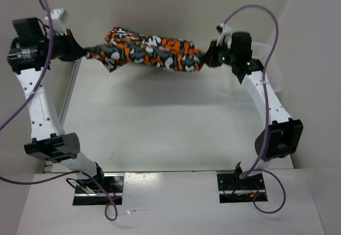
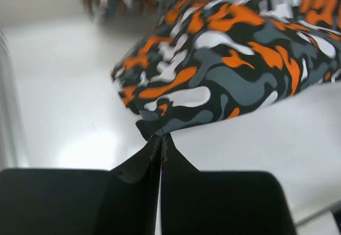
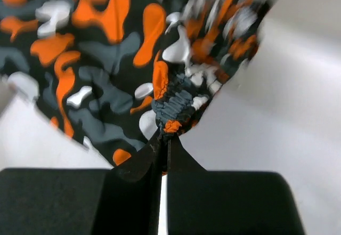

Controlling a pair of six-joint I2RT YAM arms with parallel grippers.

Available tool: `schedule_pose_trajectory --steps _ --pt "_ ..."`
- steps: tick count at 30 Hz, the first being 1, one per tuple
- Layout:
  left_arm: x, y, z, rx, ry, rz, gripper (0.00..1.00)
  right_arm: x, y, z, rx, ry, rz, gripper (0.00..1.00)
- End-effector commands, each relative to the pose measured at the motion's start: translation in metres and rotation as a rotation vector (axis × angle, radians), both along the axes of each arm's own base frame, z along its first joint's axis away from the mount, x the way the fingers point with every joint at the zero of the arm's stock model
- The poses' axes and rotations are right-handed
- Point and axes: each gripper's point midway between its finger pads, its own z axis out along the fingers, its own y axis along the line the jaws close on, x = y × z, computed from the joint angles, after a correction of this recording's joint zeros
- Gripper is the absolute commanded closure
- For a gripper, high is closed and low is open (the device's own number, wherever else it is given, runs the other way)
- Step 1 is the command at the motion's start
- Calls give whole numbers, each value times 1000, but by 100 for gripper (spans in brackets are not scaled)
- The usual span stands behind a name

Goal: Fold and stack the shorts
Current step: Flatten the shorts out, then fold the shorts

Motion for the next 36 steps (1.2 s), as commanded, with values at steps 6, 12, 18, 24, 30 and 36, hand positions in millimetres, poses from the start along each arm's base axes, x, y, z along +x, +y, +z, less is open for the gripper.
schedule_pose_trajectory --steps 6,12,18,24,30,36 --pt "-67 2 -193 -74 593 106 100 -154 -4 -173 -26 485 146 100" --pt "-118 0 -252 -69 833 147 100 -180 3 -184 17 568 220 100" --pt "-109 -5 -244 -82 820 120 100 -206 25 -167 158 680 381 100" --pt "22 -21 -153 9 409 0 100 -211 31 -136 459 806 468 100" --pt "146 -99 -106 103 126 -139 100 -150 -20 -145 563 791 267 100" --pt "228 -166 -144 173 -28 -130 100 -148 -21 -169 583 885 233 100"
